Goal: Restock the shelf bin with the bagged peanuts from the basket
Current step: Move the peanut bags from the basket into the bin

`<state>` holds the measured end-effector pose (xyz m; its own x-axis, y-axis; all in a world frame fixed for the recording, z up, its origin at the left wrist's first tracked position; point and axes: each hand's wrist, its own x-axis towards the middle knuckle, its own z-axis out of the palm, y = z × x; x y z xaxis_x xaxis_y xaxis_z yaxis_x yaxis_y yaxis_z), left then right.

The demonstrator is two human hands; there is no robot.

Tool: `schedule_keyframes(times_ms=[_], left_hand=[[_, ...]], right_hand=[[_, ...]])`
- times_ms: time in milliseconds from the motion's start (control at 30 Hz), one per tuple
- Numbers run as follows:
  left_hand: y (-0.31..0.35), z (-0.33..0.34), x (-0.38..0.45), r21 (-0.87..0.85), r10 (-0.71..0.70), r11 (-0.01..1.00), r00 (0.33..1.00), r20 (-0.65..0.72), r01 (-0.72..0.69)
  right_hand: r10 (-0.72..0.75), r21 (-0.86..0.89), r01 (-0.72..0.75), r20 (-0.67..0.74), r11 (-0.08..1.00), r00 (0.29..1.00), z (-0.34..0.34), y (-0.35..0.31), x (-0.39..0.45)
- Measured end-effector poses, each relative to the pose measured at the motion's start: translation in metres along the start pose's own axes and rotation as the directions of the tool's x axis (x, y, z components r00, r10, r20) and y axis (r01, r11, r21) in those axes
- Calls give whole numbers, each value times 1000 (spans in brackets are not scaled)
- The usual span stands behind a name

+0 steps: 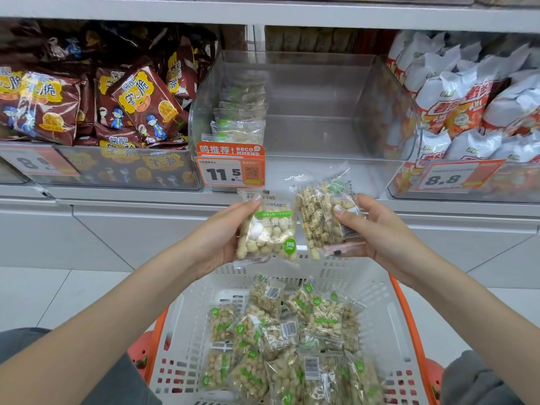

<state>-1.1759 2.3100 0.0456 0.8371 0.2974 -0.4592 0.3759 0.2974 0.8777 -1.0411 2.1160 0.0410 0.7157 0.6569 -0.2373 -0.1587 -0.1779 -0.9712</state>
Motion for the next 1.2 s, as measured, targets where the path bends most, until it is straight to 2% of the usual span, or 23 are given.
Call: schedule_keyframes(times_ms=[67, 133, 200, 300, 367, 400, 500, 600, 667, 733, 800, 833, 867, 900, 967, 1033, 1067, 1133, 1200], left_hand=[[-1, 1, 0, 4, -36, 999, 999, 34, 36], [-1, 2, 0, 24, -67, 998, 996, 52, 66], [-1, 2, 0, 48, -85, 995, 994, 70, 82], [-3, 2, -1, 123, -95, 989, 986, 134, 78], [-4, 3, -2, 167, -116, 982, 980, 163, 89], [-4, 3, -4, 169, -149, 978, 973, 175, 119], [2, 2, -9, 128, -237, 969, 942, 237, 212], [5, -1, -12, 73, -223, 975, 947, 231, 212], [4, -1, -14, 102, -201, 978, 946, 256, 181], [1, 0, -14, 228, -206, 965, 908, 364, 128], [-1, 2, -11, 407, -226, 913, 879, 419, 41], [-3, 3, -10, 470, -233, 883, 876, 423, 8], [-5, 5, -10, 511, -234, 859, 877, 420, -16], [-8, 6, -8, 539, -237, 842, 881, 409, -24], [-12, 7, -9, 575, -238, 818, 891, 387, -31], [-13, 6, -10, 593, -222, 804, 909, 354, -34], [-11, 6, -13, 594, -197, 804, 925, 324, -37], [-6, 7, -18, 578, -78, 813, 973, 219, -65], [-3, 5, -16, 525, 118, 844, 993, 12, -107]], right_hand=[[-242, -86, 241, 0, 967, 970, 5, -7, -8], [-461, -160, 465, 66, 871, 885, 12, -12, -14], [-610, -300, 627, 159, 719, 776, 19, -10, -17], [-761, -456, 755, 223, 471, 609, 25, -3, -19], [-801, -505, 803, 310, 317, 511, 28, -1, -19], [-795, -516, 814, 360, 266, 488, 29, -1, -19], [-720, -523, 808, 448, 269, 530, 28, 0, -20], [-621, -508, 782, 496, 360, 608, 25, -5, -26], [-551, -464, 774, 544, 431, 633, 21, -10, -27], [-484, -376, 719, 550, 584, 681, 20, -13, -28], [-383, -254, 544, 482, 799, 788, 19, -14, -25], [-355, -252, 489, 432, 835, 829, 18, -12, -23], [-342, -321, 474, 389, 820, 855, 17, -11, -21], [-293, -395, 440, 379, 807, 878, 16, -9, -17], [-57, -435, 263, 432, 861, 900, 16, -9, -14], [139, -360, 58, 498, 931, 856, 19, -4, -14], [180, -307, -22, 498, 952, 848, 21, -1, -15], [157, -211, -71, 422, 975, 893, 25, 5, -13], [111, -91, -89, 280, 992, 954, 25, 10, -7]])
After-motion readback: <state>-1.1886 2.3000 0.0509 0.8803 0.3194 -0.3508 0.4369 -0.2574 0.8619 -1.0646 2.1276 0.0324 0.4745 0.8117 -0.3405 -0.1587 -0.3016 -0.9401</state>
